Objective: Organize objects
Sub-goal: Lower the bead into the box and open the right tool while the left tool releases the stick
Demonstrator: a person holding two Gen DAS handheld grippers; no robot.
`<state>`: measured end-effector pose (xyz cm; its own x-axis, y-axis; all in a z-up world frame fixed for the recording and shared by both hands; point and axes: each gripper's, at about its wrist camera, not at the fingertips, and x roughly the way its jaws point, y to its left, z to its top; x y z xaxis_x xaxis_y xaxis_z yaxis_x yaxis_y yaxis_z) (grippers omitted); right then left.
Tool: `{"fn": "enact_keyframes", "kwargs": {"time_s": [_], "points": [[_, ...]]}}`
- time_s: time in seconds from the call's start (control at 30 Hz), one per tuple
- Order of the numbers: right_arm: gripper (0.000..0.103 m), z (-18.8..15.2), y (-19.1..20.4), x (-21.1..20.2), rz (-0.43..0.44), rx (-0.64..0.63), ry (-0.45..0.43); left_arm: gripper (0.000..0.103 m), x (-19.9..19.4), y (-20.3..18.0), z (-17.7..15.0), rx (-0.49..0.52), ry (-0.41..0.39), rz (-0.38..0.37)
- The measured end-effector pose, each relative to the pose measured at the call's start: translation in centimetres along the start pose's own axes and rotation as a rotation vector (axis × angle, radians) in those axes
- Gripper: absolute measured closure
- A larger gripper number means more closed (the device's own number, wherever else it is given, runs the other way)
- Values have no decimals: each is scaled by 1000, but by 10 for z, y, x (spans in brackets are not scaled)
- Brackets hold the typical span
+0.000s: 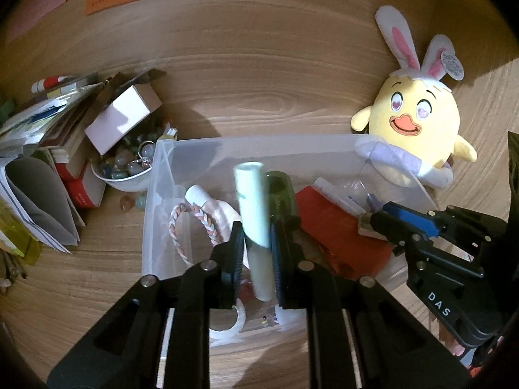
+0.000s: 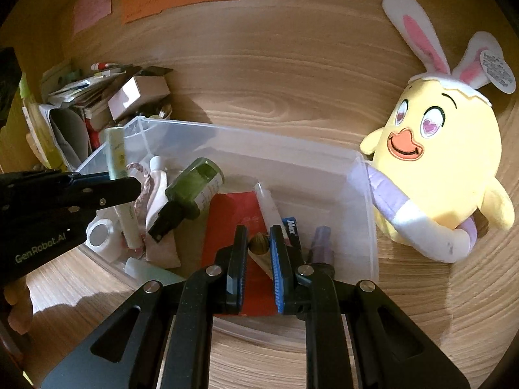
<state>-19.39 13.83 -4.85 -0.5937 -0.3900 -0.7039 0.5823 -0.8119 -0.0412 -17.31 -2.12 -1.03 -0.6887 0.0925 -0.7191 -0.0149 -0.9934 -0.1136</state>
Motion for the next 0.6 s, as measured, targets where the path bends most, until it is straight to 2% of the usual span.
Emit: {"fn": "enact_keyframes", "kwargs": {"time_s": [0.17,0.33,0.53,0.6], "points": [[91,-1,1,-1,-5,-4,-5,86,-11,2,1,-12,-11,-22],[91,-1,3,-1,-7,-3,-6,54,-36,1,-2,2,-67,-18],[90,-2,4,-1,-15,-9,-6,44,-52,2,-11,28,-80,-1],[82,-2,4,-2,-14,-12,-6,40,-53,3,-14,29,-79,7]]}}
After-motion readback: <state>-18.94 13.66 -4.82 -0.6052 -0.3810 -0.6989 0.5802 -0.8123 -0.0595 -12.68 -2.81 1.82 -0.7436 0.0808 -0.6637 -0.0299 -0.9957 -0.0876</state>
